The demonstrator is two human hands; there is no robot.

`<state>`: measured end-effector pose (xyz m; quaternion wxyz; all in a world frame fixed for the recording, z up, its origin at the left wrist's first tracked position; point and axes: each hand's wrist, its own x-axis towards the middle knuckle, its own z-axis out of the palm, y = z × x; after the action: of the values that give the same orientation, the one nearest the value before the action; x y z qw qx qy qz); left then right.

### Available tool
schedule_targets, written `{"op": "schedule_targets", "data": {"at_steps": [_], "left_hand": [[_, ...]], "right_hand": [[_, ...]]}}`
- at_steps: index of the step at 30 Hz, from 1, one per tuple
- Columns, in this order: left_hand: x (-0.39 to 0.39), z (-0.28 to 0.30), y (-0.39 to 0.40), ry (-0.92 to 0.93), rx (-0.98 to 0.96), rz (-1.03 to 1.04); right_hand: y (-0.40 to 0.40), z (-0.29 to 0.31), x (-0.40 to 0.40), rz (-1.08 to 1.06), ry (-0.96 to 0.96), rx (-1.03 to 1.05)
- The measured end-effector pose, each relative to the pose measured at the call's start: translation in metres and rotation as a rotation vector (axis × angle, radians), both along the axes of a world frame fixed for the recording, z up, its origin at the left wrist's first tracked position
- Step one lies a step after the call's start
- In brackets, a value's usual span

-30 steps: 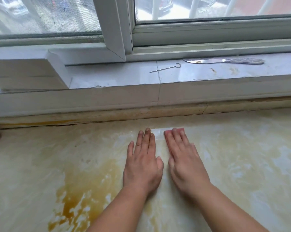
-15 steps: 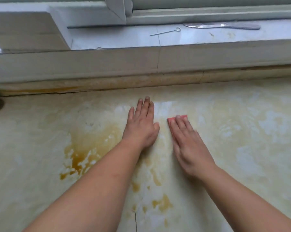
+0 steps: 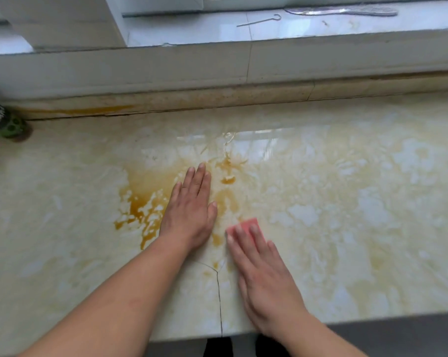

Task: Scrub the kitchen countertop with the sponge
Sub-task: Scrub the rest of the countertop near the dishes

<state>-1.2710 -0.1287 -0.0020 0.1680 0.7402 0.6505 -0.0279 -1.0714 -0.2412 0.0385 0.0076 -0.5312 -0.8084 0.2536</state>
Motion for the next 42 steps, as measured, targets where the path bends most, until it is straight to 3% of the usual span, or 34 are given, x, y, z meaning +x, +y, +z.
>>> {"op": "schedule_targets", "data": {"at_steps": [3,8,15,21,28,34,42], "left_hand": [[0.001,-0.001,-0.002,0.006,0.018,0.004],[0.004,-0.001,0.001,-0.01,0.022,0.035],[0.007,-0.004,0.008,-0.016,0.037,0.069],[0.009,-0.003,0.007,-0.007,0.033,0.068],[0.009,-0.002,0.007,0.008,0.025,0.069],[0.01,-0.005,0.006,-0.002,0.037,0.088],[0.01,-0.005,0.006,-0.022,0.045,0.099]], "right_hand": [[0.018,-0.006,-0.013,-0.052,-0.018,0.001],[-0.032,-0.004,0.003,-0.054,-0.038,-0.008],[0.088,-0.008,-0.033,-0.102,-0.011,-0.021],[0.027,-0.013,-0.008,-0.051,0.013,0.02],[0.125,-0.016,-0.043,-0.076,0.04,-0.016],[0.066,-0.017,-0.009,-0.033,0.05,0.002],[0.126,-0.015,-0.023,-0.075,0.011,-0.005]]}}
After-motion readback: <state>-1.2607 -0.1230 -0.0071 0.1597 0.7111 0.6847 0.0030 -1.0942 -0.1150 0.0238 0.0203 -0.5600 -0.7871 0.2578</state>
